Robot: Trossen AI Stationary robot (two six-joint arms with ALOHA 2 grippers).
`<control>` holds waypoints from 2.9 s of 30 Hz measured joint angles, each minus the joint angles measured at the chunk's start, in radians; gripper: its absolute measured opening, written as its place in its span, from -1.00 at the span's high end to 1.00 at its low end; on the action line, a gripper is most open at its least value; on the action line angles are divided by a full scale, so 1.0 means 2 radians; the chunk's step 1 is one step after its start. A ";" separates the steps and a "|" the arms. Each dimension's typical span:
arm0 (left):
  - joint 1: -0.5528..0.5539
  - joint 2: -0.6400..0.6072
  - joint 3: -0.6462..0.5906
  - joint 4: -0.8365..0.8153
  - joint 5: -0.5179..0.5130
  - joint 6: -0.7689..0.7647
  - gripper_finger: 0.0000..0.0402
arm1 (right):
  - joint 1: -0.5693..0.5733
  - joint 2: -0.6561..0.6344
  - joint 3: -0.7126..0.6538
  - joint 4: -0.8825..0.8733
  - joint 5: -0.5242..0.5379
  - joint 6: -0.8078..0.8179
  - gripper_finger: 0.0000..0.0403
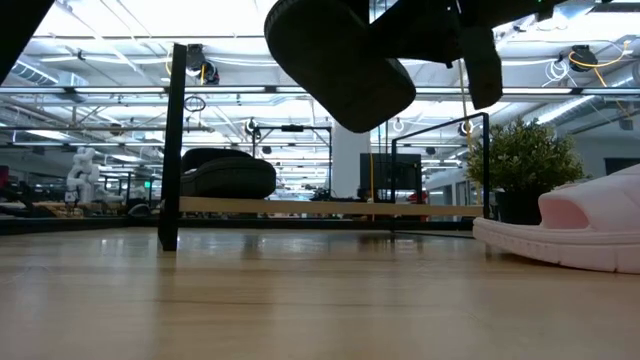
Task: Pick and place slides into the shelf
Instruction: Put the black slipper on the shelf
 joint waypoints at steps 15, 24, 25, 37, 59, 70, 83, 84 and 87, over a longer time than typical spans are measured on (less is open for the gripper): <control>-0.029 -0.001 0.001 0.008 -0.039 0.064 0.81 | 0.004 0.001 -0.001 0.003 0.042 0.009 0.81; -0.038 -0.005 0.000 0.006 -0.052 0.070 0.62 | 0.005 0.001 -0.001 0.004 0.038 0.013 0.81; -0.039 -0.007 0.000 0.005 -0.059 0.073 0.60 | 0.005 0.001 -0.001 0.004 0.038 0.013 0.81; -0.044 -0.111 0.000 0.005 -0.026 -0.057 0.57 | 0.008 0.000 -0.001 0.015 0.066 -0.057 0.81; -0.021 -0.141 0.000 0.078 0.217 -0.264 0.57 | 0.058 0.000 0.000 0.034 0.180 -0.205 0.82; 0.026 -0.140 -0.041 0.150 0.304 -0.283 0.57 | 0.059 0.000 0.000 0.038 0.205 -0.218 0.82; 0.070 -0.144 -0.052 0.270 0.303 -0.228 0.57 | 0.080 0.000 0.000 0.146 0.206 -0.208 0.82; 0.073 -0.146 -0.052 0.269 0.303 -0.228 0.57 | 0.082 0.000 0.000 0.151 0.206 -0.212 0.82; 0.085 -0.150 -0.053 0.260 0.323 -0.221 0.57 | 0.084 0.000 0.000 0.167 0.206 -0.223 0.83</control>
